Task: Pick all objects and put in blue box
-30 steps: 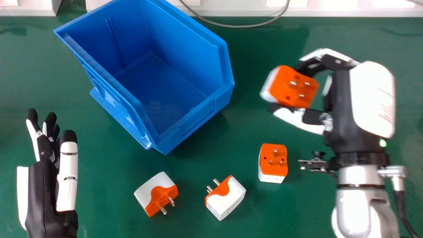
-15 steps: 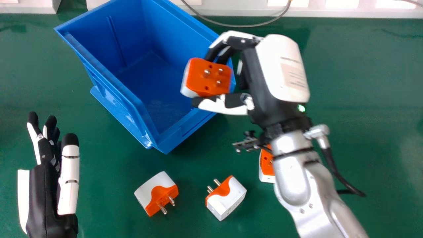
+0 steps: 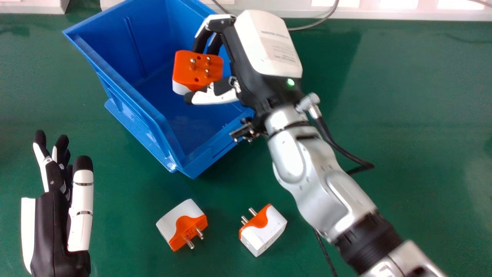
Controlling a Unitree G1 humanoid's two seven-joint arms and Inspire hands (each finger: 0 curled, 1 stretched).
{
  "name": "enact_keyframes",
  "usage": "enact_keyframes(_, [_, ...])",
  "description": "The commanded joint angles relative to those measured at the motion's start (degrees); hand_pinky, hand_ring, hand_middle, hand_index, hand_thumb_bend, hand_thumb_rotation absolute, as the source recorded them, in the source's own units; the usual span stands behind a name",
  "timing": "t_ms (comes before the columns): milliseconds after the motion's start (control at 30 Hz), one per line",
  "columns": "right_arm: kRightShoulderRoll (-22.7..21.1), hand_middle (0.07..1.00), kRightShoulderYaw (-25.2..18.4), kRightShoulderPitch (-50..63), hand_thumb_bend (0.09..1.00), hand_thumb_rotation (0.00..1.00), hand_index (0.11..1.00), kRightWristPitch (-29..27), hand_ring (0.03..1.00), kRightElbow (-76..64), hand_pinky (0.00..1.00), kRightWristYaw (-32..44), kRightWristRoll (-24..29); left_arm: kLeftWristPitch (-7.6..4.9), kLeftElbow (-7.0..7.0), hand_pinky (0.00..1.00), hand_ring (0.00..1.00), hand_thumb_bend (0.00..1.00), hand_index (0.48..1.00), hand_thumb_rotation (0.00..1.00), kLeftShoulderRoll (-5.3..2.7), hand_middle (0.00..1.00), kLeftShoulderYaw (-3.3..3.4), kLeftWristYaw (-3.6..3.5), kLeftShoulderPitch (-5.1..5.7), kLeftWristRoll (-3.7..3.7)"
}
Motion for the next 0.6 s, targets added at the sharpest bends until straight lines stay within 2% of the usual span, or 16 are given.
enact_keyframes(0, [2.10, 0.291, 0.44, -6.06, 0.488, 0.12, 0.483, 0.06, 0.172, 4.19, 0.11, -2.29, -0.03, -0.30, -1.56, 1.00, 1.00, 0.42, 0.997, 0.89, 0.46, 0.99, 0.07, 0.19, 0.40, 0.48])
enact_keyframes(67, [2.97, 0.296, 0.88, -9.96, 0.492, 0.12, 0.483, 0.21, 0.169, 9.56, 0.10, -2.14, 0.09, -0.63, -1.50, 1.00, 1.00, 0.45, 0.996, 0.89, 0.37, 0.99, 0.06, 0.25, 0.45, 0.39])
enact_keyframes(133, [4.08, 0.381, 0.94, -13.65, 0.508, 0.05, 0.490, 1.00, 0.171, 14.32, 0.10, -1.02, 0.86, -0.81, -1.62, 1.00, 1.00, 0.46, 0.994, 0.86, 0.05, 0.99, -0.02, 0.06, 0.53, -0.54])
enact_keyframes(167, [4.60, 0.425, 0.96, -15.38, 0.516, 0.02, 0.485, 1.16, 0.174, 16.65, 0.10, -0.50, 1.27, -1.01, -1.66, 1.00, 1.00, 0.46, 0.992, 0.85, -0.06, 0.99, -0.06, 0.02, 0.62, -0.72])
enact_keyframes(367, [6.38, 0.384, 2.27, -21.94, 0.516, 0.00, 0.500, -0.79, 0.187, 27.87, 0.11, -0.68, 2.73, -1.66, -2.13, 1.00, 1.00, 0.45, 0.997, 0.85, -0.31, 0.99, -0.42, -0.43, 1.54, -1.43])
enact_keyframes(400, [6.81, 0.415, 2.37, -22.91, 0.520, 0.00, 0.494, -0.51, 0.183, 29.39, 0.11, -0.30, 2.99, -1.77, -2.15, 1.00, 1.00, 0.45, 0.998, 0.84, -0.40, 1.00, -0.50, -0.94, 1.62, -2.50])
enact_keyframes(467, [7.22, 0.458, 2.86, -24.41, 0.525, 0.00, 0.487, -0.48, 0.187, 31.76, 0.12, 0.09, 3.07, -1.71, -2.46, 1.00, 1.00, 0.48, 1.000, 0.82, -0.57, 1.00, -0.65, -1.42, 1.93, -3.51])
enact_keyframes(567, [7.64, 0.469, 3.32, -25.75, 0.527, 0.00, 0.487, -1.00, 0.194, 34.08, 0.12, -0.59, 3.35, -1.88, -2.48, 1.00, 1.00, 0.48, 1.000, 0.82, -0.81, 1.00, -0.69, -1.64, 2.33, -3.77])
